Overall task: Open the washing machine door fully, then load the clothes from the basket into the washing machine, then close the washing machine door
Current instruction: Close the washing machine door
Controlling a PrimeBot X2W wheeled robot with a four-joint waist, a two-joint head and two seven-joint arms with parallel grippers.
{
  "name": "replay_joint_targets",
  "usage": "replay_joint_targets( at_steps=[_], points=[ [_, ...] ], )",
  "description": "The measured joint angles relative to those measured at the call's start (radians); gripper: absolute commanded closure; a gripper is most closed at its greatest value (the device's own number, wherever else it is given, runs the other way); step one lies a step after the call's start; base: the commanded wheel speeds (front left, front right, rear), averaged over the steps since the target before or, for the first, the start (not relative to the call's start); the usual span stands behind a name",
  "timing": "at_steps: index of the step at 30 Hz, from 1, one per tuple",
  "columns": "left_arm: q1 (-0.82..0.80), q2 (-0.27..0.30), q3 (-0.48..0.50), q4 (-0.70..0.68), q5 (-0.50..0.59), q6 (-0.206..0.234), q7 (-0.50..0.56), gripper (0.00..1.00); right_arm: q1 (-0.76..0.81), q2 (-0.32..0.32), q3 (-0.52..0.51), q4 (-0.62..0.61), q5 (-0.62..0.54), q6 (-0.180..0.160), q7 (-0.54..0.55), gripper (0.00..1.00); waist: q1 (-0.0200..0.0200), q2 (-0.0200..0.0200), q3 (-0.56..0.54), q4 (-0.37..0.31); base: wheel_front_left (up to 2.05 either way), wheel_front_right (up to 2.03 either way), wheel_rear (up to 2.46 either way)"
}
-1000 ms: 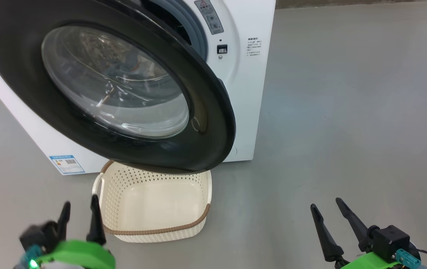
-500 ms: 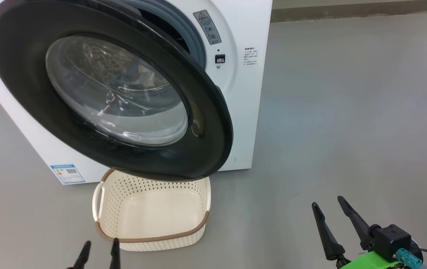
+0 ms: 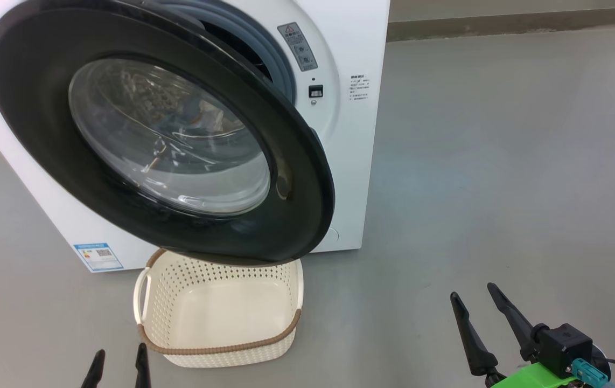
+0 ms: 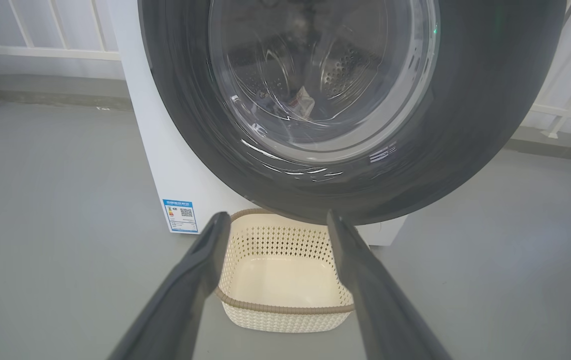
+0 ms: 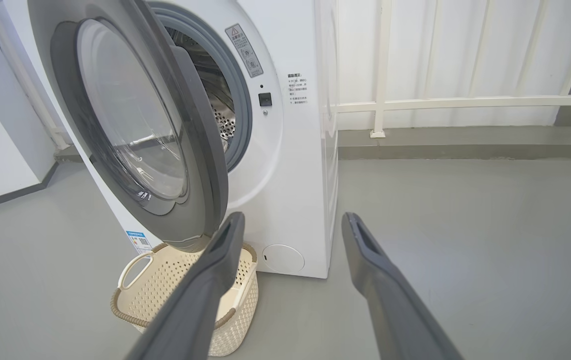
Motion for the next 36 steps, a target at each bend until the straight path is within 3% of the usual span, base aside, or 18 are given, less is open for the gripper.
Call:
replay_joint_targets(
  at_steps=[17,19,29,36],
  points=[
    [0.004,0.000,-0.007,-0.004,0.001,0.006,0.000,0.00,0.000,0.004,-0.024,0.003,0.000,0.000,0.000,0.00,0.0000,0.0000,0.003,0.006,0.00,0.00,0.00],
    [0.004,0.000,-0.007,-0.005,0.001,0.009,0.000,0.00,0.000,0.005,-0.026,0.003,0.000,0.000,0.000,1.00,0.0000,0.0000,0.004,0.007,0.00,0.00,0.00],
    [0.004,0.000,-0.013,-0.008,0.000,0.009,0.000,0.00,0.000,0.010,-0.037,0.006,0.003,0.000,0.000,1.00,0.0000,0.0000,0.012,0.012,0.00,0.00,0.00],
    [0.004,0.000,-0.024,-0.008,-0.008,0.018,0.000,0.00,-0.014,0.036,-0.133,-0.053,0.039,0.000,0.000,1.00,0.0000,0.0000,0.022,0.016,0.00,0.00,0.00]
  ],
)
